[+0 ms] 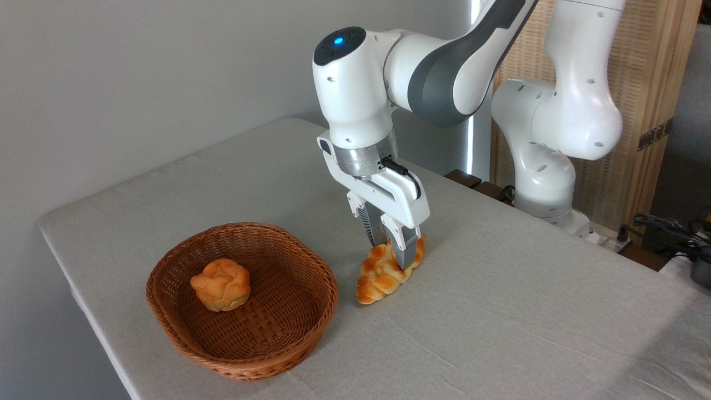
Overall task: Put bread into the basket
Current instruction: 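Close the gripper on the braided roll and lift it, then carry the braided roll over the wicker basket and lower it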
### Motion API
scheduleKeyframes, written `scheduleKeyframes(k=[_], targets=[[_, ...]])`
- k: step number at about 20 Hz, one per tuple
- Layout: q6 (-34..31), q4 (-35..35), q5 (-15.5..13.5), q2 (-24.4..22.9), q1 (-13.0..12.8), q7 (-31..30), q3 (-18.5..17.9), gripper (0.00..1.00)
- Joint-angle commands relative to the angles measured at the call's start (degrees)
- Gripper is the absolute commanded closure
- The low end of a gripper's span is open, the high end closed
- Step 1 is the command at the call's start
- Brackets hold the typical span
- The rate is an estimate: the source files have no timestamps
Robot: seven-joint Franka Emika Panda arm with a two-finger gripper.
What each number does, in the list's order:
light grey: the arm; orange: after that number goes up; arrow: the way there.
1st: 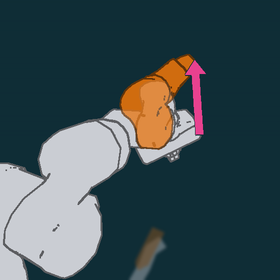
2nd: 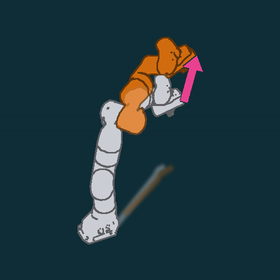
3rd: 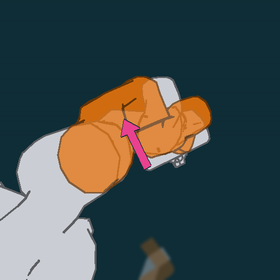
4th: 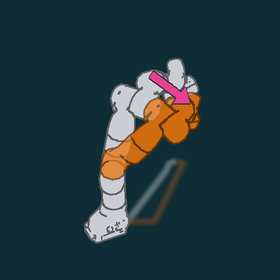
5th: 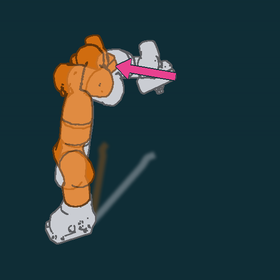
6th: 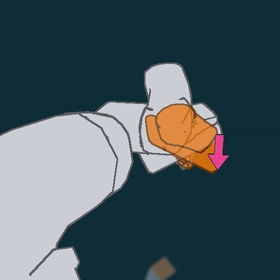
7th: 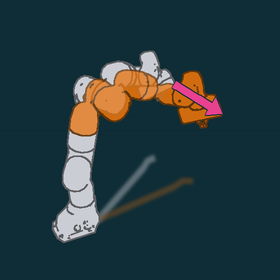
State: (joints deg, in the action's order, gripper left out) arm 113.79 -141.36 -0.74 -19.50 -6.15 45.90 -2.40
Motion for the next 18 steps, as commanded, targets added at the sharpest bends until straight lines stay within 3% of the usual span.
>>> scheduleKeyframes(k=[1,6,10,13,16,18], targets=[[-4.1,1.3,4.6,-0.7,-0.1,5.3,-0.1,0.72],[-11.1,14.2,5.2,2.1,-0.4,10.0,-0.1,0.67],[-10.9,25.0,5.0,5.3,-0.4,13.5,-0.3,0.63],[-6.1,29.3,4.9,9.8,-0.4,13.6,-0.2,0.63],[-2.8,29.7,4.7,10.4,-0.5,13.8,-0.3,0.63],[3.8,29.4,4.7,12.5,-0.6,13.7,-0.1,0.63]])
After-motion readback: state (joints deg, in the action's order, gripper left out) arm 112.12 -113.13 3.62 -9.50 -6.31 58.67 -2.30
